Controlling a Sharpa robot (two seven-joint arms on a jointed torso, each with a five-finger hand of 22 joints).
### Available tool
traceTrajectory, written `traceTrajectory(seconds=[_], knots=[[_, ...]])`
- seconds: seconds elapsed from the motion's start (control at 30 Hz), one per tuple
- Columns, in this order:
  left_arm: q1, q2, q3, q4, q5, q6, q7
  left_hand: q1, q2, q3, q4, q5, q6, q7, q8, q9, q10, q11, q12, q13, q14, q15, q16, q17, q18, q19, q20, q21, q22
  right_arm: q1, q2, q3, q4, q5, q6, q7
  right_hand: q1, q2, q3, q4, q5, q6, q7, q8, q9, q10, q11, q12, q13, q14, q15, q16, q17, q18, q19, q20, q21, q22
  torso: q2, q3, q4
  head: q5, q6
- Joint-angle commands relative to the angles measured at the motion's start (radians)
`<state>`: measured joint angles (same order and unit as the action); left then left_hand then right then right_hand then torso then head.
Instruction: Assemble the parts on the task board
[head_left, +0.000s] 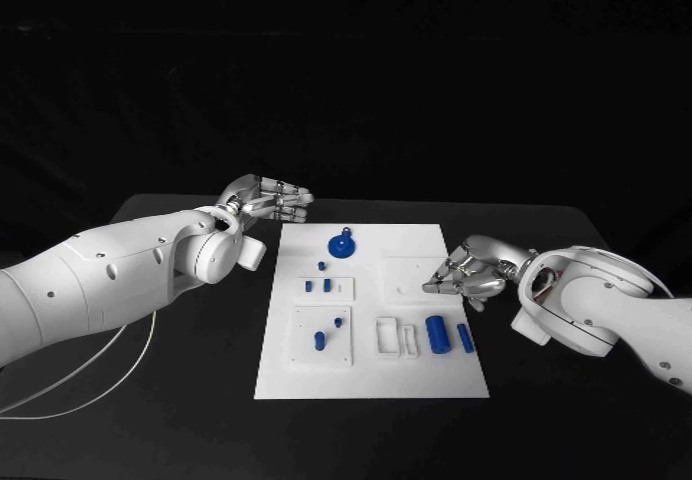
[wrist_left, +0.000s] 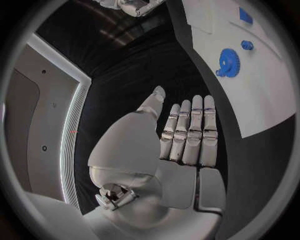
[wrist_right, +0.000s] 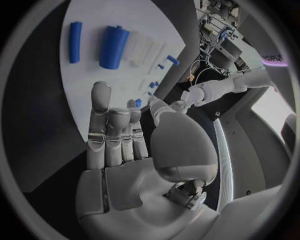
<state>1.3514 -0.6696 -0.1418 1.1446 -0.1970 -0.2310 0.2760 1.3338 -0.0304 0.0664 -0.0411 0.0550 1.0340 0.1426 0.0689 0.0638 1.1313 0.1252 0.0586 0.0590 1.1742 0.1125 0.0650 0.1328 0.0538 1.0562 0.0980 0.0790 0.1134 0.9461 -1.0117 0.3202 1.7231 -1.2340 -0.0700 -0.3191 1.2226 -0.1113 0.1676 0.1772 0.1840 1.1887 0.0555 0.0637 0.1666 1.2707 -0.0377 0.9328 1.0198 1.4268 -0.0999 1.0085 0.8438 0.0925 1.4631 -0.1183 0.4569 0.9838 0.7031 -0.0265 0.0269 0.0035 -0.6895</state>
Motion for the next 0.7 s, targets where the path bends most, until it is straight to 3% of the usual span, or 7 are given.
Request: traceTrajectory(seconds=[0.03, 0.1, 0.2, 0.5, 0.6, 0.7], knots=[[-0.004, -0.003, 0.001, 0.01, -0.006, 0.019, 0.023, -0.039, -0.023, -0.046, 0.023, -0.008, -0.009, 0.0, -0.002, 0.0, 0.007, -0.001, 0.002, 0.0, 0.011, -0.003, -0.001, -0.006, -0.011, 0.007, -0.006, 0.004, -0.002, 0.001, -0.013, 0.002, 0.006, 0.125, 0.19, -0.153, -0.008, 0.004, 0.016, 0.002, -0.016, -0.011, -0.001, 0.0, 0.013, 0.005, 0.002, -0.003, 0.02, 0.0, 0.003, 0.002, 0.022, -0.005, 0.035, -0.001, -0.007, 0.0, 0.002, -0.0007, 0.0016, -0.022, 0.002], [-0.006, -0.006, 0.001, 0.013, -0.005, 0.024, 0.029, -0.029, -0.017, -0.076, 0.03, -0.008, -0.01, 0.0, -0.002, 0.0, 0.007, 0.0, 0.002, 0.0, 0.014, -0.004, -0.002, -0.015, -0.016, 0.009, -0.008, 0.002, -0.004, 0.001, -0.02, 0.003, 0.008, 0.119, 0.206, -0.182, -0.015, 0.001, 0.019, 0.007, -0.021, -0.011, -0.003, 0.0, 0.021, 0.017, 0.001, 0.007, 0.041, 0.004, 0.002, 0.011, 0.043, -0.005, 0.038, -0.001, -0.004, 0.003, 0.002, 0.0024, -0.0015, -0.025, 0.0], [-0.011, -0.012, 0.001, 0.021, -0.004, 0.035, 0.037, -0.034, -0.022, -0.097, 0.039, -0.008, -0.013, 0.001, -0.002, 0.0, 0.008, -0.001, 0.002, 0.0, 0.02, -0.005, -0.001, -0.018, -0.017, 0.01, -0.01, 0.002, -0.005, 0.002, -0.03, 0.004, 0.011, 0.11, 0.212, -0.24, -0.028, 0.002, 0.023, 0.016, -0.037, -0.008, -0.005, 0.0, 0.033, 0.042, 0.0, 0.057, 0.101, 0.008, 0.001, 0.023, 0.072, -0.005, 0.041, -0.003, 0.01, 0.014, 0.0, 0.0043, -0.0025, -0.031, -0.001], [-0.026, -0.037, 0.001, 0.058, -0.007, 0.053, 0.053, -0.05, -0.037, -0.11, 0.071, -0.007, -0.022, 0.001, -0.002, 0.0, 0.009, -0.001, 0.002, 0.0, 0.045, -0.011, -0.001, -0.021, -0.022, 0.015, -0.014, 0.001, -0.007, 0.001, -0.046, 0.004, 0.03, 0.112, 0.213, -0.38, -0.074, -0.006, -0.033, 0.044, -0.038, -0.011, -0.006, 0.0, 0.058, 0.102, -0.001, 0.177, 0.234, 0.014, 0.0, 0.049, 0.126, -0.005, 0.043, -0.003, 0.075, 0.054, 0.002, 0.0037, -0.0017, -0.046, -0.007], [-0.029, -0.043, 0.001, 0.065, -0.007, 0.053, 0.054, -0.051, -0.042, -0.107, 0.082, -0.007, -0.023, 0.001, -0.001, 0.0, 0.007, -0.001, 0.002, 0.0, 0.045, -0.011, -0.002, -0.024, -0.024, 0.016, -0.016, 0.001, -0.009, 0.001, -0.046, 0.004, 0.037, 0.108, 0.217, -0.401, -0.074, 0.0, -0.062, 0.046, -0.028, -0.014, -0.005, 0.0, 0.064, 0.106, -0.001, 0.174, 0.244, 0.015, 0.001, 0.049, 0.131, -0.004, 0.043, -0.003, 0.078, 0.058, 0.0, 0.0043, -0.0023, -0.045, -0.01], [-0.032, -0.047, 0.001, 0.068, -0.008, 0.054, 0.056, -0.05, -0.046, -0.104, 0.089, -0.007, -0.022, 0.002, -0.001, 0.0, 0.005, 0.0, 0.002, 0.0, 0.044, -0.01, -0.002, -0.026, -0.024, 0.016, -0.016, 0.0, -0.011, 0.001, -0.044, 0.004, 0.042, 0.105, 0.22, -0.414, -0.075, 0.01, -0.101, 0.043, -0.014, -0.018, -0.005, 0.0, 0.067, 0.109, 0.0, 0.171, 0.255, 0.016, 0.001, 0.049, 0.138, -0.003, 0.043, -0.003, 0.079, 0.061, 0.001, 0.0021, -0.0011, -0.046, -0.013]])
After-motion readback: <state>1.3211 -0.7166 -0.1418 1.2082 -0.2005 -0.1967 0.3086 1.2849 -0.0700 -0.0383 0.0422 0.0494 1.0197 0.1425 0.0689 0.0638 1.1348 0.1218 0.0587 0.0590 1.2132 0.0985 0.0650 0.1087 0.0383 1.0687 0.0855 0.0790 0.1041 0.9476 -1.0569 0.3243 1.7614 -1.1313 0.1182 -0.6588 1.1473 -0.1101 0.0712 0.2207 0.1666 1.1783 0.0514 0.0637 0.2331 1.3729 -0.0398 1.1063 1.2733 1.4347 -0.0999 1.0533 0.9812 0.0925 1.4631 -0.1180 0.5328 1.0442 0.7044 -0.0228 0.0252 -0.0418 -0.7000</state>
